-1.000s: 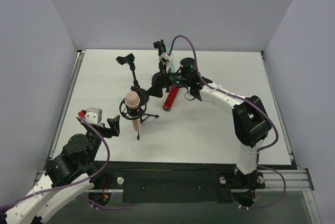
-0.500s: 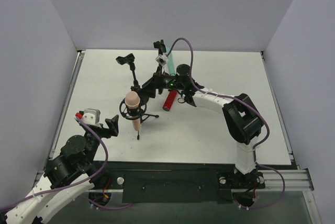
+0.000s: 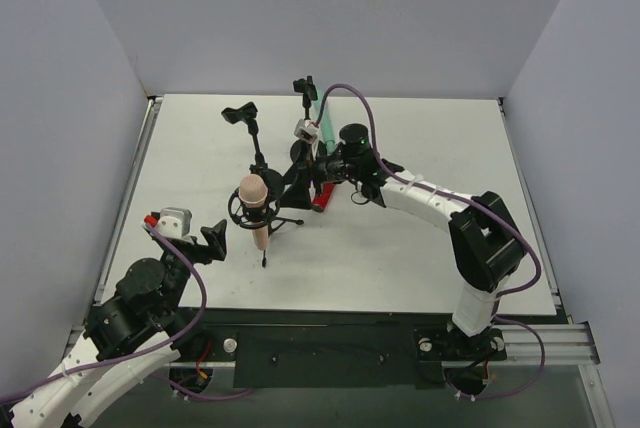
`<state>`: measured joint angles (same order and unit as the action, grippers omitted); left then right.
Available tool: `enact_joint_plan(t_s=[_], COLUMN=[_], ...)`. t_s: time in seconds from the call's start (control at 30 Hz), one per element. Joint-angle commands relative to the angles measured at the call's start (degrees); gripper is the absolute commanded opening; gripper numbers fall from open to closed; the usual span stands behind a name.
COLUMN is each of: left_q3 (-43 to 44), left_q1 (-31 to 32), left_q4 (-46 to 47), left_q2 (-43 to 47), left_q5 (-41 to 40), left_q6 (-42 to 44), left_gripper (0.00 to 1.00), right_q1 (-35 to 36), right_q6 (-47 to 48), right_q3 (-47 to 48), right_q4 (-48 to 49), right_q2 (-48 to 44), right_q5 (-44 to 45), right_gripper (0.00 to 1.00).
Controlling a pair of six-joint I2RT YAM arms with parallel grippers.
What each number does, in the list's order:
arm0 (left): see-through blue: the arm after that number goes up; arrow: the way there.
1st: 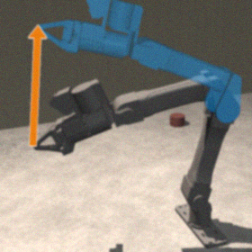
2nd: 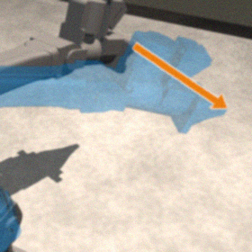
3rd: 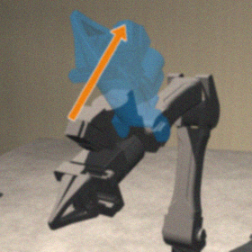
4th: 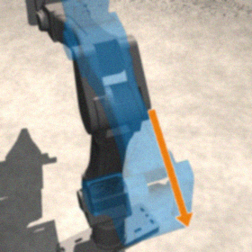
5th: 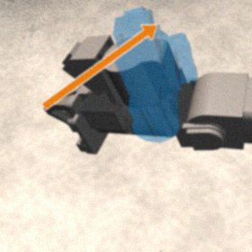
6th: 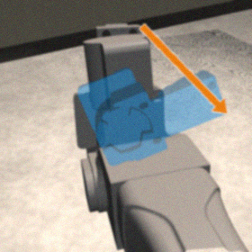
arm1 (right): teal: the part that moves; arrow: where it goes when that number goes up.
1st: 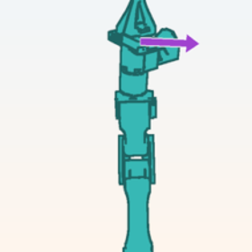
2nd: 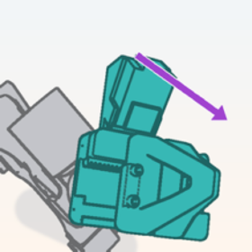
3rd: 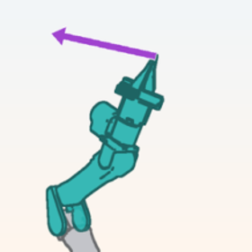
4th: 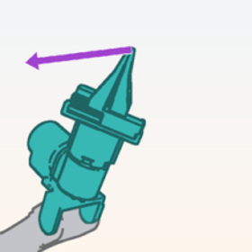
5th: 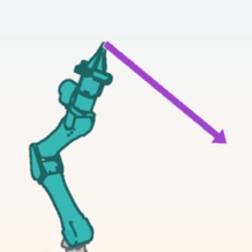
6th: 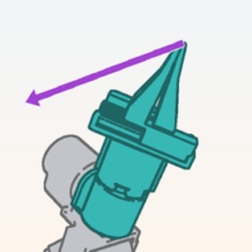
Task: Attach the microphones to the stand
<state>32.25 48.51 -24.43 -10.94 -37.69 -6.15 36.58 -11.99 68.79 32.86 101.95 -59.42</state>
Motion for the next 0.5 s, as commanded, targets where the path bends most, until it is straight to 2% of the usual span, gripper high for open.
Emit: enact_joint_plan(t_s=[0.0,0.27,0.47], left_q3=[0.4,0.4,0.4], left_q1=[-0.5,-0.6,-0.8], left_q4=[1.4,1.4,1.3], left_q2=[0.4,0.7,0.7], left_q5=[0.3,0.3,0.4], left_q6=[0.4,0.2,0.1], left_gripper=[0.86,0.86,0.85], right_q1=[2.5,2.9,3.7], right_q6=[0.7,-16.2,-19.9], right_q3=[2.6,5.6,8.1], right_q4=[2.0,22.6,27.5], right_q2=[0.0,5.7,8.9], right_q5=[-4.3,-2.7,-2.4], right_gripper=[0.84,0.82,0.78])
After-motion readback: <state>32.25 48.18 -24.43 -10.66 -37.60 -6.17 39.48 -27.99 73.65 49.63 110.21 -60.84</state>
